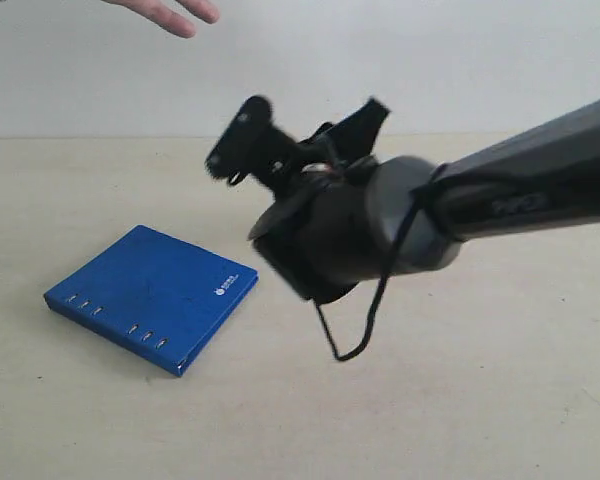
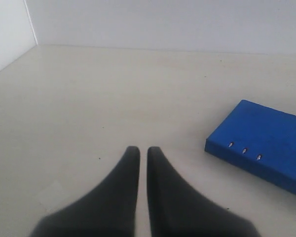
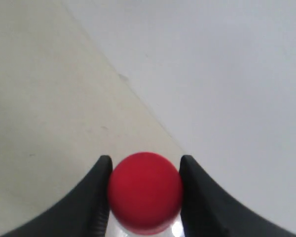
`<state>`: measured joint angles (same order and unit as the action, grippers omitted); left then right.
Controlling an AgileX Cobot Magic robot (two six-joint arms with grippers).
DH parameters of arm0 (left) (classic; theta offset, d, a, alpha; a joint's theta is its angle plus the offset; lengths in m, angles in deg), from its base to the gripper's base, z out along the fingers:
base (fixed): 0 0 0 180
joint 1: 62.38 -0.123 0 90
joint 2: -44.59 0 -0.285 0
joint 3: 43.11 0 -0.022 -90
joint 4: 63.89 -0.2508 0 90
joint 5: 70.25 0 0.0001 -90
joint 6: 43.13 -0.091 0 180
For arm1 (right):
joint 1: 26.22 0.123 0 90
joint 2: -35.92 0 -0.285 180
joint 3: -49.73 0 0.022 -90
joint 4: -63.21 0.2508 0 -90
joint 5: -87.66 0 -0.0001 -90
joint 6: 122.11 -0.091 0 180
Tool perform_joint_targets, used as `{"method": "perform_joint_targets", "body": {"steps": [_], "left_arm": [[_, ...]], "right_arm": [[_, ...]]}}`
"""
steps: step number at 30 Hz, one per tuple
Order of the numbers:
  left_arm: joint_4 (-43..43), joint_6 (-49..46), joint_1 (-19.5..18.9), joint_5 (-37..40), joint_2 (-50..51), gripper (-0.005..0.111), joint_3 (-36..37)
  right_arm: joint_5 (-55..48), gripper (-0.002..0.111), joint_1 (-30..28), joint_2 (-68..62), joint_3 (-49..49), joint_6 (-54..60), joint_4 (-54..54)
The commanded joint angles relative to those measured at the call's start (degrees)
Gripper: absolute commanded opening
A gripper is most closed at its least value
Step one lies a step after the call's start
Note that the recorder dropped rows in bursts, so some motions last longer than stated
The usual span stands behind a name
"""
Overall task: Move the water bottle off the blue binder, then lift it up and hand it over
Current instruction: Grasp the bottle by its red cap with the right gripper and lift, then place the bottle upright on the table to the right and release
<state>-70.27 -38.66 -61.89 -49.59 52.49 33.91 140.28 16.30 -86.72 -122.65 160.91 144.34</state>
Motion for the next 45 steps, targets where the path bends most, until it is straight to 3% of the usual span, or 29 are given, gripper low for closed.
{"method": "perform_joint_targets", "body": {"steps": [1, 7, 17, 19, 23, 27, 35, 43, 45], "left_arm": [[-0.2, -0.2, 0.2, 0.0, -0.1, 0.005, 0.2], [-0.2, -0.2, 0.2, 0.0, -0.1, 0.005, 0.2], [-0.2, -0.2, 0.2, 0.0, -0.1, 0.005, 0.2], [-0.2, -0.2, 0.2, 0.0, -0.1, 0.005, 0.2], [-0.2, -0.2, 0.2, 0.0, -0.1, 0.005, 0.2], [-0.2, -0.2, 0.2, 0.0, -0.1, 0.005, 0.2], [-0.2, -0.2, 0.2, 0.0, -0.1, 0.005, 0.2], [-0.2, -0.2, 0.2, 0.0, -0.1, 0.005, 0.2], [-0.2, -0.2, 0.2, 0.0, -0.1, 0.005, 0.2]], "right_arm": [[2.0, 0.0, -6.2, 7.9, 3.6, -8.2, -1.7], [-3.3, 0.0, -16.2, 17.5, 8.2, -10.6, -3.5], [-65.0, 0.0, -46.0, 28.8, 11.8, -8.5, -7.3], [-70.3, 0.0, -50.5, 28.2, 11.8, -6.2, -4.9], [-75.1, 0.0, -57.1, 25.9, 11.8, 4.5, 10.6], [-84.6, 0.0, -60.3, 23.3, 11.8, 7.9, 14.4], [-86.5, 0.002, -60.1, 20.4, 11.8, 12.2, 13.7], [-86.3, 0.052, -60.1, 20.2, 11.8, 12.9, 13.6], [-86.3, 0.057, -60.1, 20.5, 11.8, 12.9, 14.3]]}}
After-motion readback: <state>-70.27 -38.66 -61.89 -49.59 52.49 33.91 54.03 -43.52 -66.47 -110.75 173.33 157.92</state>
